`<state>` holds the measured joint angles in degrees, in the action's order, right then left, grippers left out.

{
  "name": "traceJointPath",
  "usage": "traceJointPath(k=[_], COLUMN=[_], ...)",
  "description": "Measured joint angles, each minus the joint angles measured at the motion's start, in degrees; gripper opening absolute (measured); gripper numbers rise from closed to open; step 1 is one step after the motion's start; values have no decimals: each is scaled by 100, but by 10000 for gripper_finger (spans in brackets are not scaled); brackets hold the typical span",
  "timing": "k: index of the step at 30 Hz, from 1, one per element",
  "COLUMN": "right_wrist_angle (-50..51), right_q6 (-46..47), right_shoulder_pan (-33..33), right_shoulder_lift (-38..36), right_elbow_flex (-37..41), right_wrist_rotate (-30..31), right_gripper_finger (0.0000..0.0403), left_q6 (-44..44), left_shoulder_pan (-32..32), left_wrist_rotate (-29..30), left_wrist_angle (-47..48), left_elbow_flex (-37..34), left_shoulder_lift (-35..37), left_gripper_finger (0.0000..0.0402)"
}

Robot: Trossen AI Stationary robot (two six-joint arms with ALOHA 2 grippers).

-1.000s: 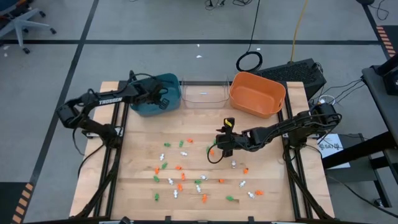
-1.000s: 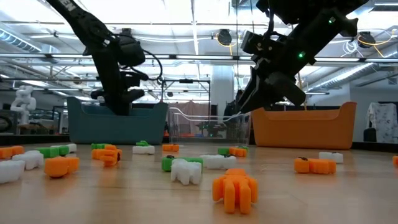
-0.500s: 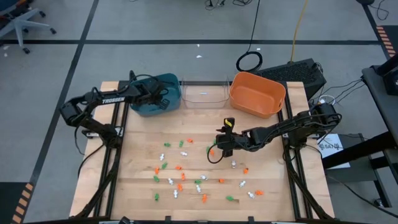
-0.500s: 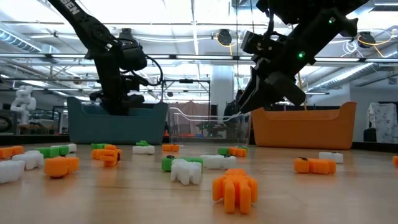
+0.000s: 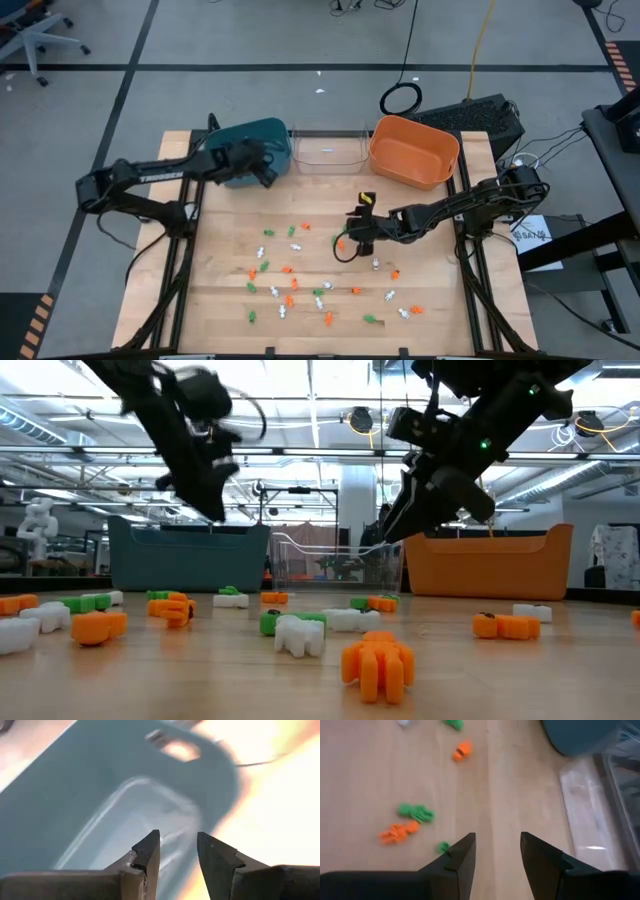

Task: Sort Halloween decoration
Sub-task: Put the green skeleton toy into the blue bin

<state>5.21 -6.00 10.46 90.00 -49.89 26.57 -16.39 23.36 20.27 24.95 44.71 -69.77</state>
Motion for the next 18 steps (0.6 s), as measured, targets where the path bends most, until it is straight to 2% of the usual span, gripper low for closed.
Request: traceJointPath(k=[4, 8, 18], right_wrist_angle=[-166, -209, -154], right_q6=[238, 381, 880], right_shoulder_pan=[0, 0, 30], right_shoulder_lift=[0, 0, 0], right_elbow_flex=[-4, -4, -4], right_wrist_rotate=[-192, -362, -440], right_gripper_finger=[139, 139, 139], left_q6=[19, -111, -408], left_shoulder_pan=[-914, -1749, -3218], left_wrist_rotate=[-21, -26, 91], left_wrist_angle=[26, 122, 282], left_elbow_flex=[2, 2, 2], left_shoulder_lift=[332, 360, -263], left_gripper_finger=[128, 128, 128])
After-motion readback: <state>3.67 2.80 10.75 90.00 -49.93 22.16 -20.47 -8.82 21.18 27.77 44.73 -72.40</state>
